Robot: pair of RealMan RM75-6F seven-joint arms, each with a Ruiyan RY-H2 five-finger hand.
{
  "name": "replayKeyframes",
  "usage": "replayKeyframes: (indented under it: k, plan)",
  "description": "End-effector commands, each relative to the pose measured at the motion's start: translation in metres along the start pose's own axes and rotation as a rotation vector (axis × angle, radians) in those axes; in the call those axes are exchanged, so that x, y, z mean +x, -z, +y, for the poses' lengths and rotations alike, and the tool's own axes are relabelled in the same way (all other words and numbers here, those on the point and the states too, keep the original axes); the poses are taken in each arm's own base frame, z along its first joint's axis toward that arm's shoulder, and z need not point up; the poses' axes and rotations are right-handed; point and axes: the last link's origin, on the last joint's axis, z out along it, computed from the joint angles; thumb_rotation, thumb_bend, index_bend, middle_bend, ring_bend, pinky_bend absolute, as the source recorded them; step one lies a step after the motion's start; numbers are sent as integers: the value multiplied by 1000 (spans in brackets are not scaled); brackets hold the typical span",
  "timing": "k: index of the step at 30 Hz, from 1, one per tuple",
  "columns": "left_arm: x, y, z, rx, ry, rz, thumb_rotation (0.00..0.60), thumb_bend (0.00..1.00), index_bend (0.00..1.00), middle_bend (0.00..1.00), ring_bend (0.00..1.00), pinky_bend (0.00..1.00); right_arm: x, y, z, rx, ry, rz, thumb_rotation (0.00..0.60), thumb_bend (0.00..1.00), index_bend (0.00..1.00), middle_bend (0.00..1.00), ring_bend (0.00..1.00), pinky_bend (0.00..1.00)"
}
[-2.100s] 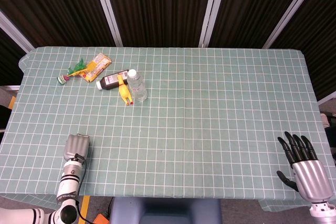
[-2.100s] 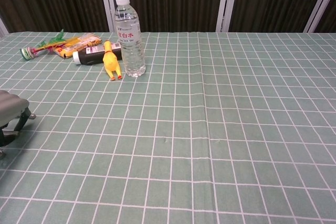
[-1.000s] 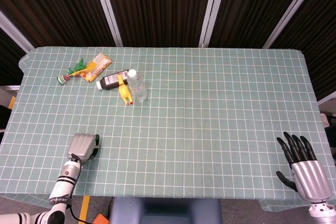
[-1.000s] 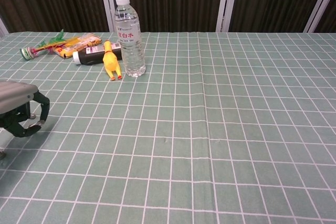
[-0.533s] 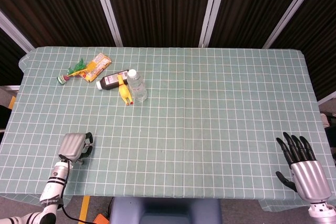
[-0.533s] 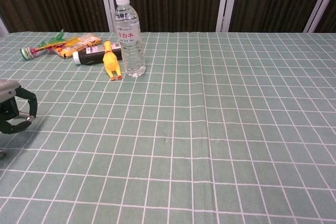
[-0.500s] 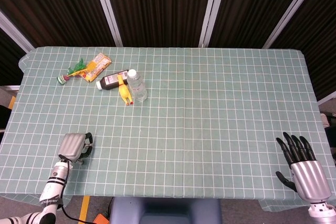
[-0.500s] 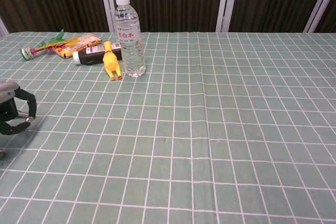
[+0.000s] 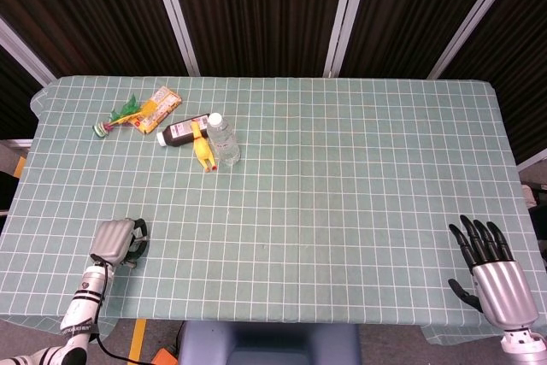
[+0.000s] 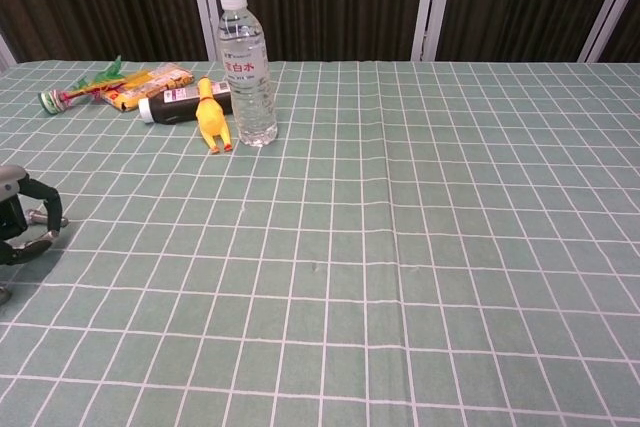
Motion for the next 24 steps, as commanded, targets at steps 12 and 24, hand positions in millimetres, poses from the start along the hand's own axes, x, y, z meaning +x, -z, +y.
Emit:
replayKeyframes:
  k: [12, 24]
  plan:
    - [1, 3, -13, 22, 133, 22, 600, 426, 628, 1000, 1000, 1000, 0, 0, 0, -1, 2, 0, 600, 283, 0, 0, 0, 0]
    - [-3, 5, -27, 28, 247, 27, 600, 425, 636, 1000, 1000, 1000, -1, 0, -1, 0, 3, -2, 600, 283, 0, 0, 0, 0]
